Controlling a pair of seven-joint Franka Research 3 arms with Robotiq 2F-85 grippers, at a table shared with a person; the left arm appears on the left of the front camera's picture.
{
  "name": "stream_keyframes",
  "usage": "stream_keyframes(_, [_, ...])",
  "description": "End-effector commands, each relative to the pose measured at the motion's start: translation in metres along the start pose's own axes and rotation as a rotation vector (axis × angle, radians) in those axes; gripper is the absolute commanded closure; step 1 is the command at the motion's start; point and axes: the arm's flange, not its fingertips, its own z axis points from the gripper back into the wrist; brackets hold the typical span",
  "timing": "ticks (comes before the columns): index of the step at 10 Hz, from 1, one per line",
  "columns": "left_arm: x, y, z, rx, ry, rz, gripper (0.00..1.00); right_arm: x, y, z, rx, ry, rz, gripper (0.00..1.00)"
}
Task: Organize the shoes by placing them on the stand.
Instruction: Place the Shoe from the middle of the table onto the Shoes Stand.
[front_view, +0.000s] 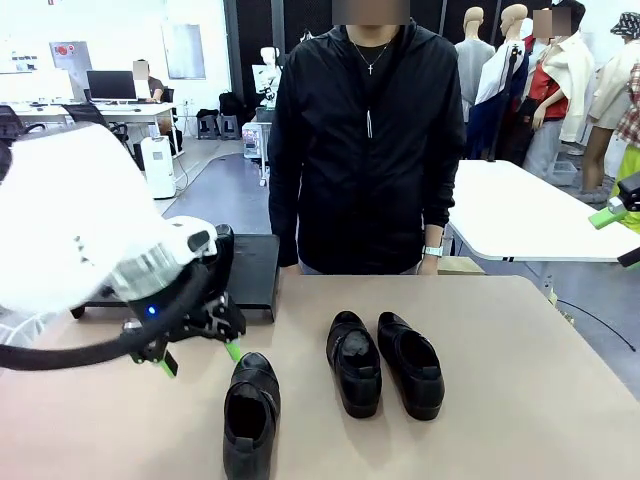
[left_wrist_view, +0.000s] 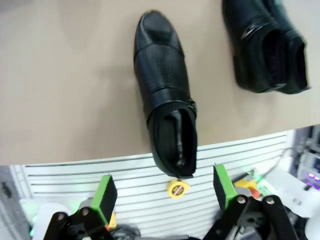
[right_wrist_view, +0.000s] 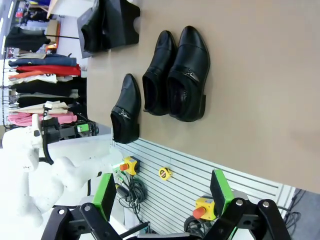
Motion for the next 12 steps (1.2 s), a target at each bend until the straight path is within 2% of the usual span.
stream_keyframes(1, [-0.007, -0.006, -0.014, 0.053, 0.004, -0.013, 0.00, -0.001, -0.001, 0.002, -0.007, 0.005, 0.012, 0.00])
stream_keyframes(2, [-0.005, -0.012, -0.041, 0.098, 0.024, -0.004, 0.00, -0.001, -0.001, 0.002, -0.007, 0.005, 0.012, 0.00])
stream_keyframes(3, [-0.004, -0.014, -0.056, 0.140, 0.008, 0.058, 0.00, -0.001, -0.001, 0.002, -0.007, 0.005, 0.012, 0.00])
stream_keyframes(6, [-0.009, -0.021, -0.096, 0.206, 0.048, 0.082, 0.00, -0.001, -0.001, 0.002, -0.007, 0.005, 0.012, 0.00])
stream_keyframes(9, [-0.010, -0.019, -0.123, 0.277, 0.099, 0.090, 0.00, -0.001, -0.001, 0.002, -0.007, 0.005, 0.012, 0.00])
stream_keyframes(11, [-0.006, -0.017, -0.133, 0.282, 0.098, 0.092, 0.00, -0.001, -0.001, 0.002, -0.007, 0.005, 0.012, 0.00])
stream_keyframes(12, [-0.006, -0.016, -0.134, 0.275, 0.089, 0.095, 0.59, -0.001, -0.001, 0.002, -0.007, 0.005, 0.012, 0.00])
